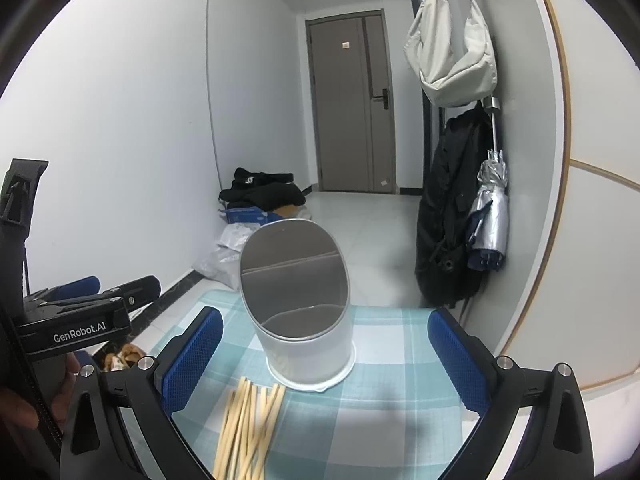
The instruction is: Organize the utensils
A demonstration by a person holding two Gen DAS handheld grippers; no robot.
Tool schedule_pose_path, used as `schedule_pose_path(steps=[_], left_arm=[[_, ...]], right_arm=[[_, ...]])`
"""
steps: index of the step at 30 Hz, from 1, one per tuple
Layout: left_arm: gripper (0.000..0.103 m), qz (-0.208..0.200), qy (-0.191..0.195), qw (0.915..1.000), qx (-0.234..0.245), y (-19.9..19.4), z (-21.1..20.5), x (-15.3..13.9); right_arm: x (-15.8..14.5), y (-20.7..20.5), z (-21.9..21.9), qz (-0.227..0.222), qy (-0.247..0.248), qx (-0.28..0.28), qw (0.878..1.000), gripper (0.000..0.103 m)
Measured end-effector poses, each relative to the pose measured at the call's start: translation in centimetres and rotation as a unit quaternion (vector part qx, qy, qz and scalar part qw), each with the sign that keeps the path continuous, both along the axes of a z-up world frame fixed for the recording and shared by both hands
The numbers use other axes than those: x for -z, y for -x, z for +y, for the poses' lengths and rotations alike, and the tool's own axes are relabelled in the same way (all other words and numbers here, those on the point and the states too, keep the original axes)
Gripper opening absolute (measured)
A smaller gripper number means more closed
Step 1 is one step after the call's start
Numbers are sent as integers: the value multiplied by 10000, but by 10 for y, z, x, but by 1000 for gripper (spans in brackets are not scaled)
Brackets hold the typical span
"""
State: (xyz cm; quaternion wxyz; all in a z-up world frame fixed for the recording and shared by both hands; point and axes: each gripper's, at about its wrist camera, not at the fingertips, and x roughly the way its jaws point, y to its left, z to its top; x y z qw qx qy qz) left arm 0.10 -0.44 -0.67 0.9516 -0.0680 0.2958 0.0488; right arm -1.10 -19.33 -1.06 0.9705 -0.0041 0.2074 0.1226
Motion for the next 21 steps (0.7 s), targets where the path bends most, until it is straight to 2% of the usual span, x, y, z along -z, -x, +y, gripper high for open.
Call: schedule_pose_path(steps=[21], left_arm=[[102,37,26,10000,-25,1,1,1]], right_arm=[[1,-1,-3,-10,-40,49,10000,103]])
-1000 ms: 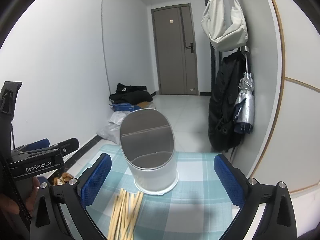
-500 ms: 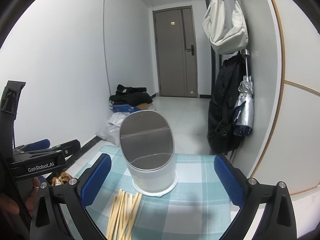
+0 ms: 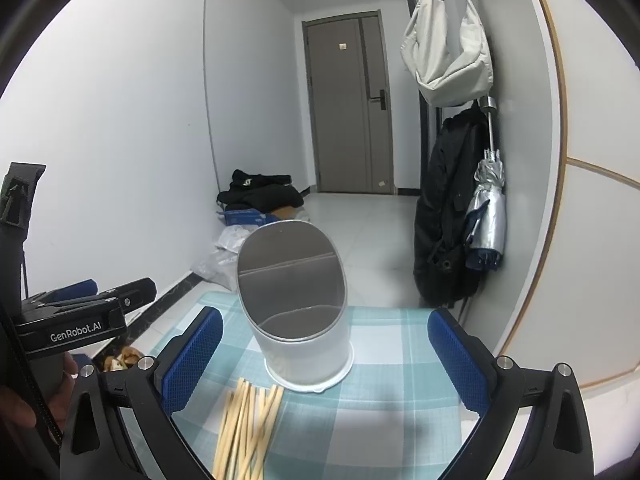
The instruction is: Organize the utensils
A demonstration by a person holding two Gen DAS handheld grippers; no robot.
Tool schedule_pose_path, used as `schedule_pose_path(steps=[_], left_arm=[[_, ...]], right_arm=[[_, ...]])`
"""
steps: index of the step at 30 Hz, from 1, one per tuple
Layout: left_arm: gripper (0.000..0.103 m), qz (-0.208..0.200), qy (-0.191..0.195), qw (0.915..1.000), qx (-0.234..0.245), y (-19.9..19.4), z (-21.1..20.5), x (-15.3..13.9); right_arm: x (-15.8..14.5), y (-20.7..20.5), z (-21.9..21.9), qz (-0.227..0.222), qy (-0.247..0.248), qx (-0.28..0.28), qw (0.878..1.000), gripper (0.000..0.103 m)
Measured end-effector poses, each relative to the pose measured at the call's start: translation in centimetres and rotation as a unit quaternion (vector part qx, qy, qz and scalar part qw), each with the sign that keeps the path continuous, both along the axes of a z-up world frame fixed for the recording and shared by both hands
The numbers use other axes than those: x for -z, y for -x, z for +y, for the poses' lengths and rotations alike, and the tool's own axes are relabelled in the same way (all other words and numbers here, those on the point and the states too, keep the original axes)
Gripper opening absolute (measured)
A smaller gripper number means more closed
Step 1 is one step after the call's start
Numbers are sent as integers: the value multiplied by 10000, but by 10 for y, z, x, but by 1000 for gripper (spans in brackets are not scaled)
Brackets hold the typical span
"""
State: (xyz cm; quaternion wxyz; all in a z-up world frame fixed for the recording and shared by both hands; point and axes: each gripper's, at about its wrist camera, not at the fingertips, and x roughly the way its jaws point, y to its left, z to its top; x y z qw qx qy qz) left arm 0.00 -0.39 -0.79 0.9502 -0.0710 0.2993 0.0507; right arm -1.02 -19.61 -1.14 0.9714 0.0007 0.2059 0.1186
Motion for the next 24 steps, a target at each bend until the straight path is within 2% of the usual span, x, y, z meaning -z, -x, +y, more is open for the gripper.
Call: schedule_pose_path(steps=[24], left_arm=[[102,73,100,9999,115,1,0,2]], right_arm=[[4,-4,-1,175,-35,33,9998,103]])
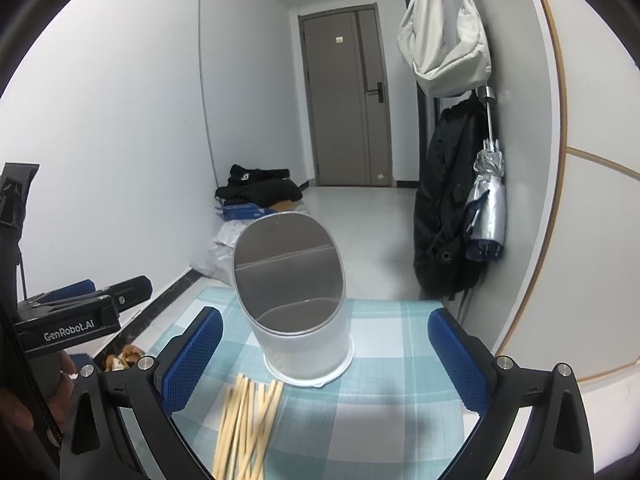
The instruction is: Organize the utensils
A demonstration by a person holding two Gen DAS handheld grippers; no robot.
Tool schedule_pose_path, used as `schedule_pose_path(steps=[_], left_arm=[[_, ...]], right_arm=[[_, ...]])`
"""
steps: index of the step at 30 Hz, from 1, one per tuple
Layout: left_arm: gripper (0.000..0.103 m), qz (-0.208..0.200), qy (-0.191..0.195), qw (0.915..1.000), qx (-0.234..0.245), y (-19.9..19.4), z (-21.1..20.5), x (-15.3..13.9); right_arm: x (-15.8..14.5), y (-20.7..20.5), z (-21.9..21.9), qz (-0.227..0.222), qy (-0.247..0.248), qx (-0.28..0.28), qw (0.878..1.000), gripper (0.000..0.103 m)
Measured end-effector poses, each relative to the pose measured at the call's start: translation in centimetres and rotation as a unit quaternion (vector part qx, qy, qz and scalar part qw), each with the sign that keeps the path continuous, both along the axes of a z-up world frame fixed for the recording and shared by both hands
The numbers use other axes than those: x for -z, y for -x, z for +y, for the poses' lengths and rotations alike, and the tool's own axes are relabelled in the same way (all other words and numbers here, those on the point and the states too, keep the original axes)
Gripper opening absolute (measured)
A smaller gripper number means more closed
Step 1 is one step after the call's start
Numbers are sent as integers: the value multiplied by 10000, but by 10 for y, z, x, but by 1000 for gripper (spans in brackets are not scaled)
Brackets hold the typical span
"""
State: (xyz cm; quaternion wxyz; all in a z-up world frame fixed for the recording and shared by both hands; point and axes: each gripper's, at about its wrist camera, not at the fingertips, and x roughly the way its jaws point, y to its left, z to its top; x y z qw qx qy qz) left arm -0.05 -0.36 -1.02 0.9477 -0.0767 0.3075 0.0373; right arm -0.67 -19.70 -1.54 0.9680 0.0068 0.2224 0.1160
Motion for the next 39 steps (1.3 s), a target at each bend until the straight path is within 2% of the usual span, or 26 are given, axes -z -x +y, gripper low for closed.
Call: schedule_pose_path(steps=[5,9,14,18,20,22,24,29,31,33,34,36,39], left_arm=[[102,17,137,9999,32,-4,7,-3],[102,94,181,9998,-20,-9,13,-2],[102,205,262,9994,-80,-15,24,-1],[102,326,409,9984,-201,-21,38,2],[102,393,489,9976,-294,-24,46,5],[102,451,536,9970,-321,-27,52,9],[102,534,504,9966,-360,-29,57,13],[102,777,439,9950,-440,-36,66,23],[102,868,497,9939,-473,-38,69,27],[102,933,554,9928,-516,-39,72,28],[102,954,578,9923,-533,-40,73,29],[102,977,621,9917,-560,-40,74,29],[102,1002,619,9915,-556,-42,74,29]], right_arm=[[9,-9,4,254,25,-64,9997,103],[23,-23,11,721,136,-150,9972,101],[62,-52,26,1877,236,-287,9815,86],[94,-68,40,2553,361,-350,9655,67],[107,-75,48,2771,433,-403,9590,62],[117,-80,54,2898,588,-412,9544,57],[126,-83,61,3013,648,-496,9500,43],[137,-86,75,3080,923,-476,9457,40],[140,-86,80,3100,1098,-475,9432,36],[142,-85,84,3034,1281,-412,9433,26],[143,-85,85,3032,1313,-422,9429,23],[145,-85,86,3072,1237,-520,9421,9],[141,-88,81,3177,1111,-616,9396,6]])
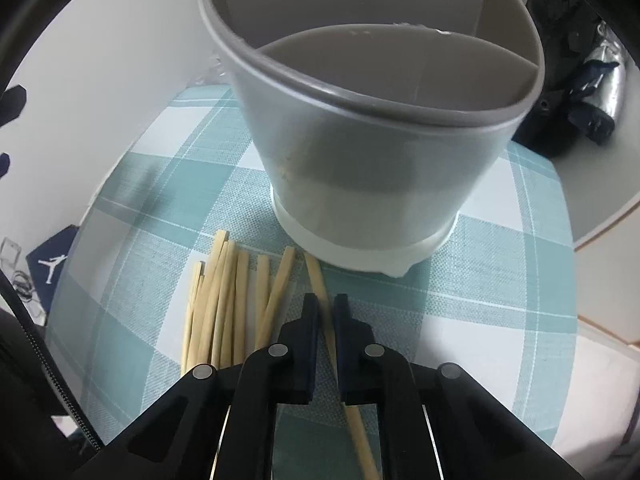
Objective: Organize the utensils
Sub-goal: 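Lower the right gripper onto the wooden chopsticks and close on one, then lift the chopstick with the right gripper while the left gripper grasps another chopstick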
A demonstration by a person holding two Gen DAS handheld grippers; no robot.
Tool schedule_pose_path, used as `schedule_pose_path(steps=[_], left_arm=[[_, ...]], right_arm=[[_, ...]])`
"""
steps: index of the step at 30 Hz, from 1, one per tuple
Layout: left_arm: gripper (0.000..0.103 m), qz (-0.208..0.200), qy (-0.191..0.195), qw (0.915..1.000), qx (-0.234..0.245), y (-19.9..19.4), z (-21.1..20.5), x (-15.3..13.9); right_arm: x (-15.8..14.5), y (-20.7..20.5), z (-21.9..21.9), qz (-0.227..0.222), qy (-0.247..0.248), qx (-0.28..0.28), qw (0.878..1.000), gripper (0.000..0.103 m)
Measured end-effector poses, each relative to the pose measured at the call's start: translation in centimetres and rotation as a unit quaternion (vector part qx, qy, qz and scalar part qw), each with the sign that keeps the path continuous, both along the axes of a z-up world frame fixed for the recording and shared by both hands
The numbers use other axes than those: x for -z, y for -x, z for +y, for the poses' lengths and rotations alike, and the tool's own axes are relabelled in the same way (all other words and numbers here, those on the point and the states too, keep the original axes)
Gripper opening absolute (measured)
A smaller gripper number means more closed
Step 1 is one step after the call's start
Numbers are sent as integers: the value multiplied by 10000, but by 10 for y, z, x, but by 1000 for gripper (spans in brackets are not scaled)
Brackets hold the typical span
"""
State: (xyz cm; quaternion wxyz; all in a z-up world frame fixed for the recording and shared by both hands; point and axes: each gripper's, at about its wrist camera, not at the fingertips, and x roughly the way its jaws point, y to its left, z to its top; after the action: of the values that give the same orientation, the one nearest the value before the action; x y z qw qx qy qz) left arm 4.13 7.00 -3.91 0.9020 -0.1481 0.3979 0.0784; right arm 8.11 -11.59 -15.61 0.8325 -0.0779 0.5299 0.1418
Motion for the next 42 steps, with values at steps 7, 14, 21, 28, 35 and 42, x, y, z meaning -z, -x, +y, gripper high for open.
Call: schedule_pose_path(steps=[7,14,21,28,35,42], left_arm=[[102,43,79,9999,45,-1,4,2],[102,75,182,9997,150,0,5,5],[102,561,274,9959,658,1,-6,29],[102,1180,131,9836,1357,5,-43,53],[102,1554,-46,9785,1356,1,-56,64],[102,1763,-356,9762,1215,-2,-61,78]], right_arm=[[-4,14,-16,298,-186,-253,9991,5],[0,11,-5,131,22,-464,9988,9],[-9,11,9,133,-24,-643,9978,6],[-36,8,-40,143,-903,-134,9957,6],[-71,18,-114,-70,-2542,731,9644,6],[-87,23,-169,-153,-3446,1145,9316,6]])
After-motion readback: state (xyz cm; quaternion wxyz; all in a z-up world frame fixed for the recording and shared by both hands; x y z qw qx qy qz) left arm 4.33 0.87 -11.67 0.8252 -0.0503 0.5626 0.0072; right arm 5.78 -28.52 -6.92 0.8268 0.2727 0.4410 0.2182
